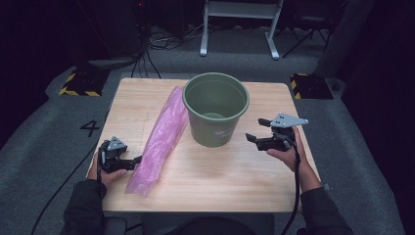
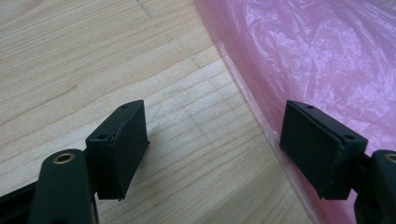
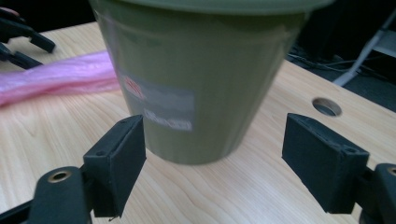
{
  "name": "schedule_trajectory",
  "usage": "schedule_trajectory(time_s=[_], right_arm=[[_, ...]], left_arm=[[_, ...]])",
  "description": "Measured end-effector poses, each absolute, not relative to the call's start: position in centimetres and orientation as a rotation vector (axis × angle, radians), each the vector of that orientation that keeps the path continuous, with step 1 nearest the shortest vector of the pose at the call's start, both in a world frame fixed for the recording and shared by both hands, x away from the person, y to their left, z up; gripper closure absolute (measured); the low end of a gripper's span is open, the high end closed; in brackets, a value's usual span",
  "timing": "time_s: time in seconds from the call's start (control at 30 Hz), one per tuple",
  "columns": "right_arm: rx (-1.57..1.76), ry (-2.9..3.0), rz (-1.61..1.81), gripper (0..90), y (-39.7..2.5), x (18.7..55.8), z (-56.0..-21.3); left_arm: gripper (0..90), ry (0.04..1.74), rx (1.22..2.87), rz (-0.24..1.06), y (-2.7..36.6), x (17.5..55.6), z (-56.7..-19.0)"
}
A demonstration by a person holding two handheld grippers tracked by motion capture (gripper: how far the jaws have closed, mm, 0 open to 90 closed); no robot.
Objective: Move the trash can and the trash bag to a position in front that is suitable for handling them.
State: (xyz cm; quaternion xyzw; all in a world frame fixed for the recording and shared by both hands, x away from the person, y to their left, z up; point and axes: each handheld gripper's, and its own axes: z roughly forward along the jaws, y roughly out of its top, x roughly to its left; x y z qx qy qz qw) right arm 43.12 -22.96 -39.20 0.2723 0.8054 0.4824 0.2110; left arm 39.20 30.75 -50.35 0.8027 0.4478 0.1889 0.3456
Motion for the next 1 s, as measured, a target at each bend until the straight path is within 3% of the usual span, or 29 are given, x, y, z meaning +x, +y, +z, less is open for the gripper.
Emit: schedule_trajectory(time_s=[0.57, 1.0], right_arm=[[0.500, 2.250, 1.389, 20.8, -17.6, 42.5, -34.4], [0.370, 2.369, 1.408, 22.5, -13.5, 43.7, -34.2]], left_arm=[[23.1, 1.162, 2.084, 0.490, 30.8, 39.2, -50.4], [23.0, 1.162, 2.084, 0.487, 30.8, 39.2, -50.4]])
